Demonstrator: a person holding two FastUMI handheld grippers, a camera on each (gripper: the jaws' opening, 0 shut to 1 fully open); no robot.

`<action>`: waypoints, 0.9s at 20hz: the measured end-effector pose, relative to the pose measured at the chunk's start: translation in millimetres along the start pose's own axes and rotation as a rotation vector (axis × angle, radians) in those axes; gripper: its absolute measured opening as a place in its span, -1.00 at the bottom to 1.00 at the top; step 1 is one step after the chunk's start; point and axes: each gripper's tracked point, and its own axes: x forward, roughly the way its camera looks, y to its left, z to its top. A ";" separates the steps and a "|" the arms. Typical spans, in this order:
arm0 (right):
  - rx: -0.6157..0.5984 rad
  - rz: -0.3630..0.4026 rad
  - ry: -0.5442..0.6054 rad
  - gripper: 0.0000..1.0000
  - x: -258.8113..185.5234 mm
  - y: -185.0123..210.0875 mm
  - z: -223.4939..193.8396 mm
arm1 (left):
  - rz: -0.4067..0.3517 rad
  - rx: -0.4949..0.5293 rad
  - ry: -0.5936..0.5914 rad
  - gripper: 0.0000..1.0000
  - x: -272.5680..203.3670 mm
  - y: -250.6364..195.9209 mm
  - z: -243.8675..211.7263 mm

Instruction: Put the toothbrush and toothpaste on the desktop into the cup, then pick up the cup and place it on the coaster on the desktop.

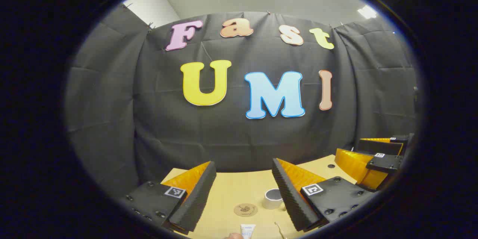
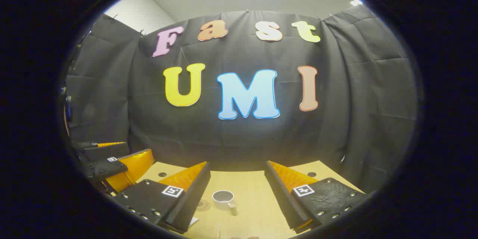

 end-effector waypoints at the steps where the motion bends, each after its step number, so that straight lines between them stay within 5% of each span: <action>1: 0.002 0.001 0.005 0.82 1.5 -0.1 -2.5 | 0.000 -0.001 0.005 0.94 2.7 -1.4 -1.5; 18: -0.009 0.064 0.163 0.82 24.3 10.4 -47.2 | 0.018 -0.041 0.131 0.94 29.7 -5.4 -42.0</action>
